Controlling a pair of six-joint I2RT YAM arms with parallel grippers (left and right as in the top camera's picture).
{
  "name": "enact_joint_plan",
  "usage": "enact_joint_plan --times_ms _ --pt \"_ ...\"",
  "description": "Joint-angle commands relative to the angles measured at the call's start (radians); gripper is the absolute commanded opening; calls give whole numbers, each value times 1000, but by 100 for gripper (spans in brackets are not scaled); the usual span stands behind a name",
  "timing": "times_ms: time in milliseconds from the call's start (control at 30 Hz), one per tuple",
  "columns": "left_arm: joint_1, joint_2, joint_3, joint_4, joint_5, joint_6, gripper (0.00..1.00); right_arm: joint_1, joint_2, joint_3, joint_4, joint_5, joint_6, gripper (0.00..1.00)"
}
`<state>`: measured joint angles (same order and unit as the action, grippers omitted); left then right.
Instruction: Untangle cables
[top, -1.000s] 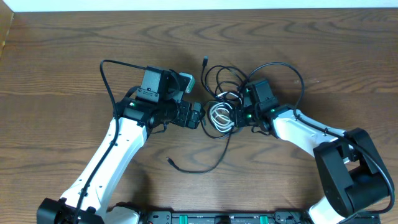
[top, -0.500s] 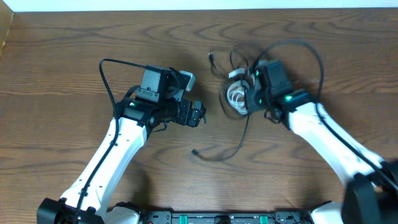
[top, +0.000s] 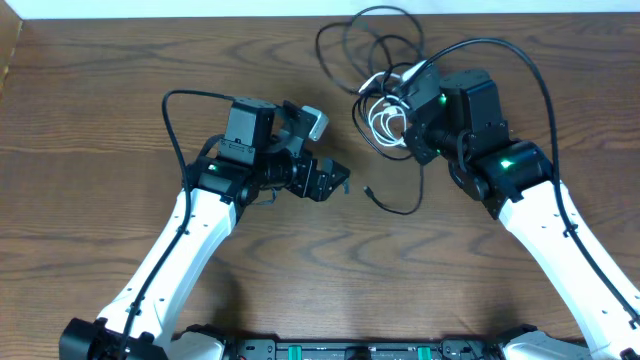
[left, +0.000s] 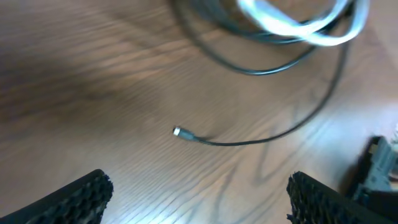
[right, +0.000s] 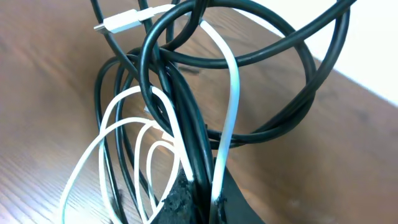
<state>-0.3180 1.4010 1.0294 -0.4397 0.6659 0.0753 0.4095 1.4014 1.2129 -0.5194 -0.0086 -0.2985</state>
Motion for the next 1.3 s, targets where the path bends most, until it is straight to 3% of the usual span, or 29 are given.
enact_joint_plan --times_ms 0,167,467,700,833,1067,1267 --pt "-2 5 22 16 117 82 90 -2 -9 20 1 -20 -329 1" --pt "-2 5 22 15 151 144 87 -4 -9 20 2 -20 -471 1" --pt "-2 5 22 18 176 480 86 -4 -9 20 -71 -21 -602 1" --pt "-2 5 22 49 -134 486 87 -4 -9 20 -150 -34 -646 1" --pt "-2 5 22 61 -184 492 87 -4 -9 20 -190 -76 -695 1" --pt "-2 -13 22 65 -140 654 87 -4 -8 20 -233 -81 -808 1" --pt "-2 -23 22 117 77 665 87 -4 -8 20 -241 -221 -838 1"
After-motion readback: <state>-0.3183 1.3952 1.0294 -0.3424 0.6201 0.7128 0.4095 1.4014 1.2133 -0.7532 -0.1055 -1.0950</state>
